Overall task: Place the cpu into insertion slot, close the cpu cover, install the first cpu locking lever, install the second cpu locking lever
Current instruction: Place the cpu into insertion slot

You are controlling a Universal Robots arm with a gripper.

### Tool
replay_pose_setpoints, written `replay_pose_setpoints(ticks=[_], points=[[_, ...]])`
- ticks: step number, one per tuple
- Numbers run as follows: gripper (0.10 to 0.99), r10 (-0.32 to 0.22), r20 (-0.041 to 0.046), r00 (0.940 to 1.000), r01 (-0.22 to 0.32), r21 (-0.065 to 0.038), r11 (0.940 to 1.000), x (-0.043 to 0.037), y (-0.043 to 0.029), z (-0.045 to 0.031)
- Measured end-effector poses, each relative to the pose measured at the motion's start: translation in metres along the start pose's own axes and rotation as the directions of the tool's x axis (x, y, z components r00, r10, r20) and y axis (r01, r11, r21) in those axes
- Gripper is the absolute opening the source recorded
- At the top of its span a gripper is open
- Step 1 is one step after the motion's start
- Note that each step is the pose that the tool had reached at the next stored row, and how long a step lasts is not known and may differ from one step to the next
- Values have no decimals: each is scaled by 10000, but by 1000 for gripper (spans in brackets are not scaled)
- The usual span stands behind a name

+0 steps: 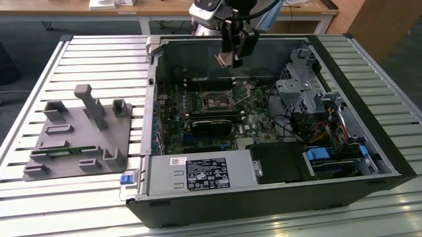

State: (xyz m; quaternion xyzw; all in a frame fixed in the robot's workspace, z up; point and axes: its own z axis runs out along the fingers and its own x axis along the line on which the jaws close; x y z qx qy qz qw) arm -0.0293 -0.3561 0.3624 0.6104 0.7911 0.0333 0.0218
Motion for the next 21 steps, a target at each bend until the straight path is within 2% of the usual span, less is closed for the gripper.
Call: replay_pose_setpoints(ticks=[5,12,17,21], points=[[537,637,60,9980,-636,-3,9980,0,-2,17],[537,1459,167,9892,-1459,-5,9893,0,-5,50],[537,1587,320,9868,-1588,7,9873,0,-9,104],[537,1586,345,9867,-1587,-3,9873,-1,-12,146]])
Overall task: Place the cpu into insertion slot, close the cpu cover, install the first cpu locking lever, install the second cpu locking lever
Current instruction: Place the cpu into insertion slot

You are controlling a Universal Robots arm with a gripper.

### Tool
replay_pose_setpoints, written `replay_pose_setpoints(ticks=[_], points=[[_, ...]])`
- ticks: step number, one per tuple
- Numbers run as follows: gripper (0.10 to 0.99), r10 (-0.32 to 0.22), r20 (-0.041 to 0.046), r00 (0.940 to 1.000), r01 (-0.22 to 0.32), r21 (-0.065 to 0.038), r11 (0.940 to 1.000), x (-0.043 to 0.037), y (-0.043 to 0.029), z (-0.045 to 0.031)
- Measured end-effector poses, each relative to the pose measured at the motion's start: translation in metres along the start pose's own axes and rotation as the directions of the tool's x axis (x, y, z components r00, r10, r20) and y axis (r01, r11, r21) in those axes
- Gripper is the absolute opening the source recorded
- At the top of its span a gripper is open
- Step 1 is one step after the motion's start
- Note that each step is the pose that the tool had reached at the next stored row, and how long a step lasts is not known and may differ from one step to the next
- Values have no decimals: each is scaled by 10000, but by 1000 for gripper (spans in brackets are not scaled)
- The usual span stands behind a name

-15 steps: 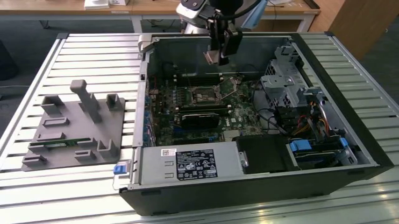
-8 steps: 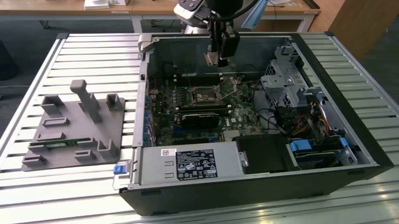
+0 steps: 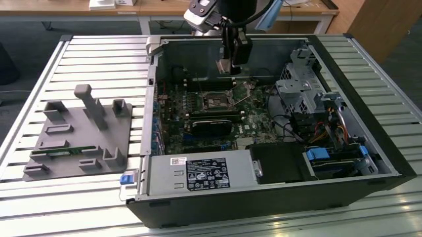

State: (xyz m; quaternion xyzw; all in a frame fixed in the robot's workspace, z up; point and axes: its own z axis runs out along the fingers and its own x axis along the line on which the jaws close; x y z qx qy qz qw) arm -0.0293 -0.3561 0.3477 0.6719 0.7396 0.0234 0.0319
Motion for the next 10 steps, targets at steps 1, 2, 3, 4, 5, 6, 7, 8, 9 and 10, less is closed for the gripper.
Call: replay_pose_setpoints(ticks=[1,2,3,4,5,6,7,8,9,10], points=[[537,-1,0,10000,1,-3,10000,0,-1,10],[537,0,1,10000,0,-11,10000,0,-2,19],[537,1,3,10000,-1,-24,10000,0,-3,28],[537,1,3,10000,-1,-32,10000,1,-3,35],[537,0,4,10000,0,-34,10000,1,-3,40],[537,4,4,10000,-3,-36,10000,1,-3,47],[537,13,4,10000,-13,-37,10000,1,-4,54],[537,38,6,10000,-38,-36,10000,1,-5,61],[537,108,13,9999,-108,-35,9999,2,-5,67],[537,213,21,9998,-213,-34,9998,3,-6,75]])
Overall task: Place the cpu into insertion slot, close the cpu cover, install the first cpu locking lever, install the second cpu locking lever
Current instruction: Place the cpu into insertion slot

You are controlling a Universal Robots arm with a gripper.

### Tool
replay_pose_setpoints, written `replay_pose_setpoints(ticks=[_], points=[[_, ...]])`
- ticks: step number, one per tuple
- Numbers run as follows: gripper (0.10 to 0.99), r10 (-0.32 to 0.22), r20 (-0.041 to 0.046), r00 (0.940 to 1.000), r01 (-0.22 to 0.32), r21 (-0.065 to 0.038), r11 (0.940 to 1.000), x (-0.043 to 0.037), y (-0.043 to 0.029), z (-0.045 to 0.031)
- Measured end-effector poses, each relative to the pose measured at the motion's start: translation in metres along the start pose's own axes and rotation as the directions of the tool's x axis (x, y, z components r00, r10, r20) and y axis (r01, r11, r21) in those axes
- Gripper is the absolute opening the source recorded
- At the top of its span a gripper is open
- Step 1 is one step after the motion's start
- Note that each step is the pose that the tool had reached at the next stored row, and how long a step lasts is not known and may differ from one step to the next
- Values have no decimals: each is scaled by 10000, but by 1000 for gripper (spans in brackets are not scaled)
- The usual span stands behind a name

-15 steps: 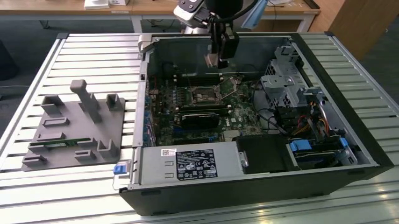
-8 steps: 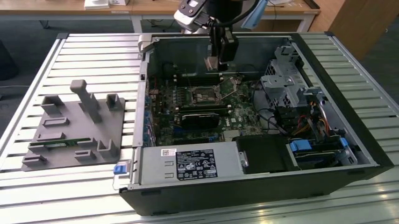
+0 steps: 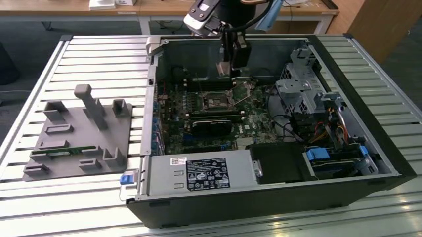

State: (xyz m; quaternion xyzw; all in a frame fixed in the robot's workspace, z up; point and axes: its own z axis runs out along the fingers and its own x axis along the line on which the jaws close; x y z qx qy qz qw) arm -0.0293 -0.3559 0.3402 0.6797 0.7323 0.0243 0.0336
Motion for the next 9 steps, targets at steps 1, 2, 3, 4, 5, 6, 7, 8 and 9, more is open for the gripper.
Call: replay_pose_setpoints(ticks=[1,2,3,4,5,6,7,8,9], points=[[537,102,8,9999,-102,2,9999,1,0,6],[537,177,14,9998,-177,1,9998,1,-1,11],[537,226,18,9997,-226,1,9997,2,-1,14],[537,266,23,9996,-266,1,9996,2,-1,17],[537,268,24,9996,-268,0,9996,2,-1,19],[537,270,22,9996,-270,-1,9996,2,-2,26],[537,271,21,9996,-271,-1,9996,2,-3,37],[537,270,24,9996,-270,0,9996,3,-4,52],[537,271,23,9996,-271,1,9996,5,-6,69]])
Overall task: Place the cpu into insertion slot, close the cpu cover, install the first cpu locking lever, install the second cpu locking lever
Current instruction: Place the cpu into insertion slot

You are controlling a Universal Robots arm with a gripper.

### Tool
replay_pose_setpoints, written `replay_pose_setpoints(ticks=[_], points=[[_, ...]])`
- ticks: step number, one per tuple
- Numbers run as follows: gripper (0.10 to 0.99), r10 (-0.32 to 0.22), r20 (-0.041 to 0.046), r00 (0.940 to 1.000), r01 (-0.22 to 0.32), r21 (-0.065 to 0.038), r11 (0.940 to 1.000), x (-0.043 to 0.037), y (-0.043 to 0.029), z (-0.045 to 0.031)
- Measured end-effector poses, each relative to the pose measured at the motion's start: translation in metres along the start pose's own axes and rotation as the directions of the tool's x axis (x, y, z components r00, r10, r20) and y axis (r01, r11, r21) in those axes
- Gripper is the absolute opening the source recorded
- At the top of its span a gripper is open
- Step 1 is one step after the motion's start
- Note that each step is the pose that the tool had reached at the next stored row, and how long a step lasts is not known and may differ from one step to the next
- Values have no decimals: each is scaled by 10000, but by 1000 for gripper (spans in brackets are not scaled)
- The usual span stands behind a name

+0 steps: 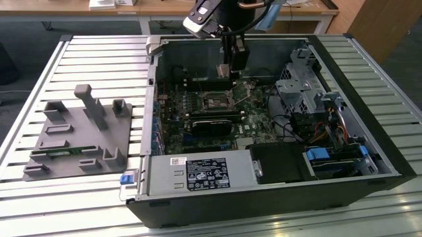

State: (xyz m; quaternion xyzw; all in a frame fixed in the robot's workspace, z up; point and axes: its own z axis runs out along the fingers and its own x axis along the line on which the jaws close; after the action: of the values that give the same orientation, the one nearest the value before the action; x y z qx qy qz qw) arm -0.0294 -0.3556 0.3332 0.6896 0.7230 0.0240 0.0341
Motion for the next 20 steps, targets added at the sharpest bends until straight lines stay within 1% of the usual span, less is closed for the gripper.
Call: replay_pose_setpoints(ticks=[2,7,11,15,20], points=[[537,-2,-7,10000,2,0,10000,12,-3,36],[537,-88,-8,10000,88,-7,10000,78,-7,127],[537,-93,-29,10000,93,-8,10000,88,-12,200],[537,-91,-30,10000,91,-7,10000,96,-18,271],[537,-92,-29,10000,92,-7,10000,139,-19,318]])
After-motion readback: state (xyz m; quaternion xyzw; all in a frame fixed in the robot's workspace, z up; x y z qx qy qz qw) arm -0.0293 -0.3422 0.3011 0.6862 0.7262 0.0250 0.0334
